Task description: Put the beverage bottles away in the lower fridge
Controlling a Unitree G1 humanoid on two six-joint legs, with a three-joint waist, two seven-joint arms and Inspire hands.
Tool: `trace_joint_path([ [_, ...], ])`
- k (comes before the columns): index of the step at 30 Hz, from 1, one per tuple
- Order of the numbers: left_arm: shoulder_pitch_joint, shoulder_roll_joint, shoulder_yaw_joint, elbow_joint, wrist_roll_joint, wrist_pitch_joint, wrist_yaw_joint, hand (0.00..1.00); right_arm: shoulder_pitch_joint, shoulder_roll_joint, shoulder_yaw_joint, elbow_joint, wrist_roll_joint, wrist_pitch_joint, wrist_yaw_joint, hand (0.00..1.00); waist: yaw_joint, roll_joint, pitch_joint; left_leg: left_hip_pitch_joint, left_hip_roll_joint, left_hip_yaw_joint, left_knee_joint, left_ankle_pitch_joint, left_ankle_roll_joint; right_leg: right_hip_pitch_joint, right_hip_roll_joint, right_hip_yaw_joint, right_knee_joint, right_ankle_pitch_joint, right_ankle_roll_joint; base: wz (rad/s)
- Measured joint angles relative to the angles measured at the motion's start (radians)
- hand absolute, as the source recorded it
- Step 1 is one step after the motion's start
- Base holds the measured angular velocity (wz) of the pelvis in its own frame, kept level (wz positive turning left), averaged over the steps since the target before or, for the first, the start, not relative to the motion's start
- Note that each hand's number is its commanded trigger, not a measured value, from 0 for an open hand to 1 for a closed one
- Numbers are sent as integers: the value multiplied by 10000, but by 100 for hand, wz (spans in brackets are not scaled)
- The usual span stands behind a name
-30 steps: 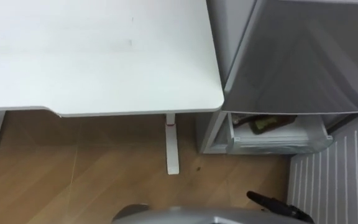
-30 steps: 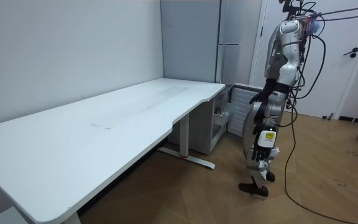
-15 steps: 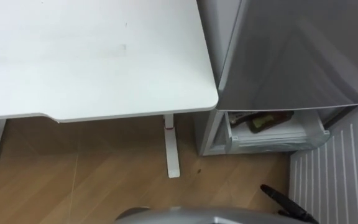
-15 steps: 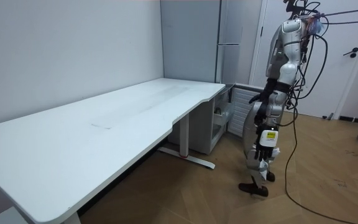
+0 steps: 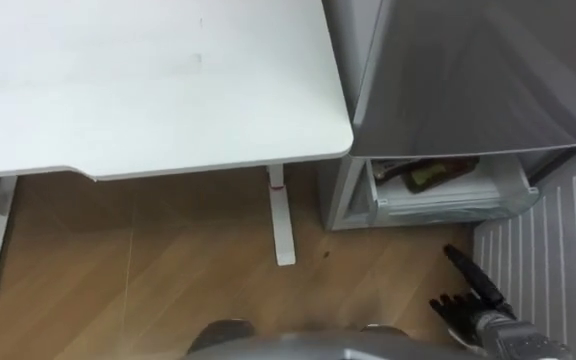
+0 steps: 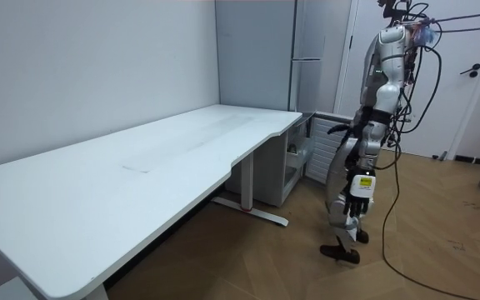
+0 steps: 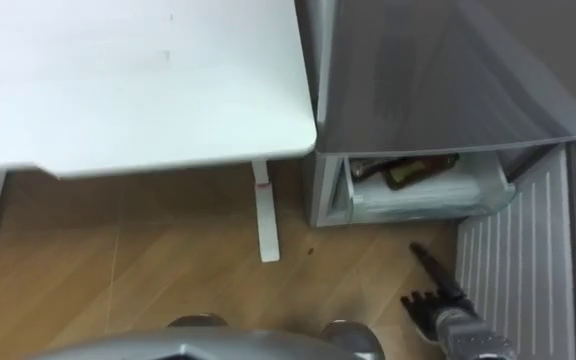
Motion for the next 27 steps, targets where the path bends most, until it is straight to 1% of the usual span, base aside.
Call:
trace_joint_path([
  [1, -69, -3, -7, 16, 4, -28, 1, 0, -216, 9, -2, 13, 29, -40, -2, 0, 13, -3, 71, -255, 2, -50, 225, -24, 1, -276, -4, 52, 245, -76, -35, 0],
  [2, -210, 1, -38, 58, -16, -50, 18, 0, -643, 11, -15, 141, 238, -124, -8, 0, 30, -33, 132, -759, 4, -69, 611, -48, -2, -887, -27, 151, 743, -236, -82, 0],
  [3, -383, -2, -108, 172, -83, -59, 43, 0, -1021, 7, -70, 236, 402, -253, -105, 0, 93, -50, 142, -1271, -19, -72, 916, -51, -6, -1465, -111, 161, 1195, -370, -115, 0],
  [5, -573, 2, -360, 247, -82, -124, 69, 0, -1433, -32, -152, 295, 688, -507, -179, 0, 219, -20, 142, -1981, -27, -116, 1359, -61, -53, -2222, -193, 150, 1780, -552, -192, 6],
  [6, -608, 9, -455, 245, -82, -219, 90, 0, -1673, -41, -240, 378, 988, -637, -180, 0, 271, -13, 140, -2381, -23, -129, 1572, -26, -79, -2625, -229, 150, 2074, -583, -248, 7],
  [8, -625, 12, -476, 226, -60, -271, 183, 0, -2122, -44, -446, 668, 1197, -804, -184, 0, 283, -20, 152, -2938, -26, -152, 1886, 37, -95, -3186, -325, 164, 2533, -645, -353, 9],
  [9, -633, 18, -484, 221, -59, -280, 195, 0, -2193, -44, -509, 670, 1251, -855, -185, 0, 313, -21, 158, -3116, -26, -162, 1971, 51, -107, -3369, -341, 168, 2659, -662, -376, 6],
  [11, -708, 44, -510, 237, -81, -411, 209, 0, -2468, -89, -556, 663, 1583, -1095, -182, 0, 491, -72, 186, -3821, -35, -159, 2266, 139, -165, -4147, -510, 181, 3172, -729, -487, 6],
  [12, -741, 52, -507, 234, -82, -445, 215, 0, -2540, -119, -585, 676, 1617, -1142, -180, 0, 508, -94, 194, -4023, -36, -157, 2341, 162, -182, -4351, -535, 187, 3304, -748, -512, 15],
  [13, -799, 68, -485, 223, -64, -536, 222, 0, -2723, -175, -726, 686, 1632, -1203, -177, 0, 583, -112, 192, -4465, -24, -124, 2538, 186, -209, -4787, -613, 148, 3562, -787, -583, 17],
  [15, -1047, 88, -467, 215, -4, -587, 279, 0, -2997, -463, -733, 713, 1629, -1249, -69, 0, 718, -112, 202, -5269, -5, -132, 2896, 284, -259, -5560, -728, 46, 4024, -849, -708, 23],
  [17, -1107, 109, -483, 11, 25, -627, 287, 0, -3140, -628, -737, 728, 1613, -1280, 86, 0, 760, -115, 209, -5700, 10, -168, 3106, 313, -276, -5929, -832, -81, 4278, -929, -790, 25],
  [18, -1102, 169, -584, -184, -12, -637, 292, 0, -3270, -705, -724, 731, 1615, -1277, 247, 0, 760, -144, 225, -5964, 7, -194, 3189, 333, -305, -6174, -867, -119, 4410, -959, -822, 21],
  [19, -1102, 201, -671, -290, -48, -646, 292, 0, -3336, -760, -717, 731, 1614, -1267, 338, 0, 772, -148, 228, -6110, 9, -227, 3236, 338, -315, -6304, -868, -144, 4450, -965, -834, 11],
  [20, -1101, 291, -849, -473, -68, -656, 309, 0, -3479, -842, -702, 732, 1605, -1226, 499, 0, 786, -199, 259, -6367, 7, -250, 3311, 355, -342, -6574, -871, -142, 4552, -979, -861, 4],
  [22, -1102, 374, -1015, -608, -81, -651, 398, 0, -3673, -933, -693, 731, 1602, -1147, 746, 0, 794, -231, 270, -6743, 2, -313, 3418, 365, -359, -6918, -871, -175, 4650, -989, -899, 5],
  [23, -1102, 440, -1179, -716, -56, -632, 448, 0, -3782, -997, -686, 726, 1595, -1092, 902, 0, 801, -246, 274, -6974, 2, -331, 3473, 376, -363, -7135, -880, -193, 4727, -1001, -926, 6],
  [25, -1093, 448, -1180, -897, -33, -637, 472, 0, -3914, -1101, -688, 736, 1463, -1089, 1073, 0, 799, -241, 275, -7278, 4, -335, 3513, 406, -353, -7420, -941, -253, 4782, -1001, -953, 8],
  [27, -1092, 490, -1172, -899, -10, -662, 466, 0, -4057, -1223, -681, 769, 1283, -1071, 1219, 0, 808, -241, 275, -7532, -5, -333, 3664, 373, -287, -7650, -979, -256, 4949, -1015, -1020, 8],
])
